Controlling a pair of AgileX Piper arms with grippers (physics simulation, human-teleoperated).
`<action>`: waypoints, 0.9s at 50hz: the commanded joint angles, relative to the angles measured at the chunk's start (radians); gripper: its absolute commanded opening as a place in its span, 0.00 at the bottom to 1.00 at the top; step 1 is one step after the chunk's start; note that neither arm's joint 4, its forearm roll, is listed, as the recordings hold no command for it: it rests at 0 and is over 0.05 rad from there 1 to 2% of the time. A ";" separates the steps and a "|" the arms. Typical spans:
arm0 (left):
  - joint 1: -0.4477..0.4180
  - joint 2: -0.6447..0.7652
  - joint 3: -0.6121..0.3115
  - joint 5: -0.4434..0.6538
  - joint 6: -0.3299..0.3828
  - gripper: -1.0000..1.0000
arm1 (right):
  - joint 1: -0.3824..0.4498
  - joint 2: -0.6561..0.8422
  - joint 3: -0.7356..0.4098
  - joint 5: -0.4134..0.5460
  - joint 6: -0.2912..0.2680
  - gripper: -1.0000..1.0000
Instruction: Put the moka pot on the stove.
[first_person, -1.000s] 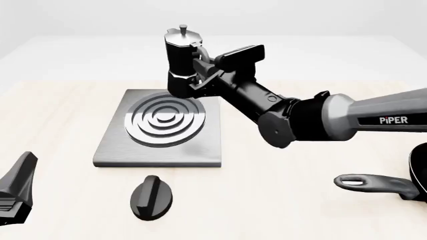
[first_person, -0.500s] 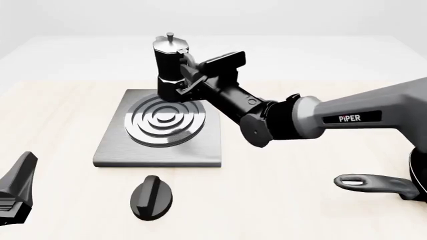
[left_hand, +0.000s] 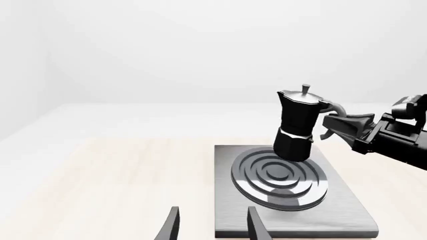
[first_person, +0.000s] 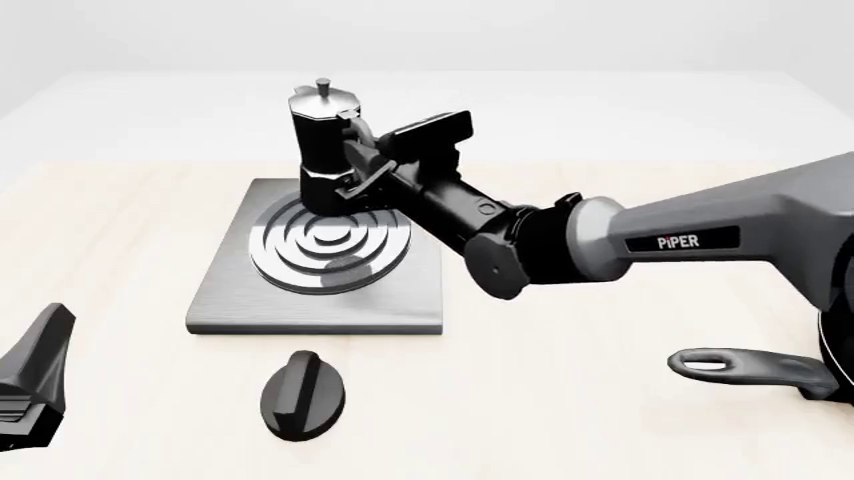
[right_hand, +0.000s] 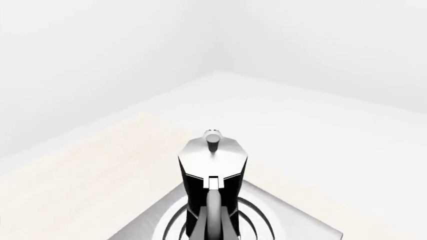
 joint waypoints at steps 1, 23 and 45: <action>0.000 0.000 0.000 0.000 0.000 1.00 | 0.007 -0.001 -0.024 0.019 0.007 0.00; 0.000 0.000 0.000 0.000 0.000 1.00 | 0.008 0.020 -0.065 0.076 0.019 0.00; 0.000 0.000 0.000 0.000 0.000 1.00 | 0.006 0.050 -0.081 0.095 0.035 0.00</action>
